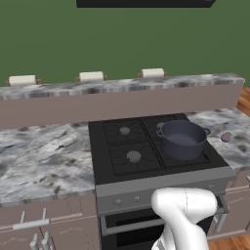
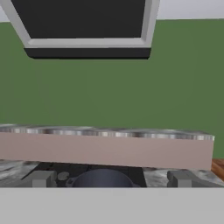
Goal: Turn on the burner for the pot on the stove. Wait thirty seconds for the pot to heat up. Then add the eggplant to the pot.
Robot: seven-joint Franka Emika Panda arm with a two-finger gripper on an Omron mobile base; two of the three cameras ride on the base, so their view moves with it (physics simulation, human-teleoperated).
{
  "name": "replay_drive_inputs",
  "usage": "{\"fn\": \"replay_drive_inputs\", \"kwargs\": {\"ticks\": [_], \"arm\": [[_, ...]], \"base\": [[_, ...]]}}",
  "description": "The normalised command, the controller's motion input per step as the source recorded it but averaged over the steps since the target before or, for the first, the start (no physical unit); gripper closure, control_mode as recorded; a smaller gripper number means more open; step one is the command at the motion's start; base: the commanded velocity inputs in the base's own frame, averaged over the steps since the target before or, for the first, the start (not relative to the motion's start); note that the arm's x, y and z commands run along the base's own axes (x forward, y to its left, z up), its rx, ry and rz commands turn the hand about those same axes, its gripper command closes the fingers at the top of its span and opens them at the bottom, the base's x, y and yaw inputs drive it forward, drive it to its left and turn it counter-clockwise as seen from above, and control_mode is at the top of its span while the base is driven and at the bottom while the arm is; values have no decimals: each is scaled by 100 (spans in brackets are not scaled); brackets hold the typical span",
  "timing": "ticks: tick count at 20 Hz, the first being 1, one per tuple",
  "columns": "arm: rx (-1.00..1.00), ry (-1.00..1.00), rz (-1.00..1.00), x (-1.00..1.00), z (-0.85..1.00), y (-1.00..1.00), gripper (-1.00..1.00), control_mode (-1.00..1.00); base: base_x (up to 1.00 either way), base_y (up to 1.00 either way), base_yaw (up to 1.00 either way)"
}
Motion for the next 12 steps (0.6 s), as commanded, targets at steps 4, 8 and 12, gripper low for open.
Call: {"fn": "replay_drive_inputs", "kwargs": {"ticks": [4, 8, 12], "arm": [[0, 0, 0, 0, 0, 0, -100, -100], [0, 0, 0, 0, 0, 0, -100, -100], [0, 0, 0, 0, 0, 0, -100, -100]], "base": [[0, 0, 0], [0, 0, 0], [0, 0, 0]]}}
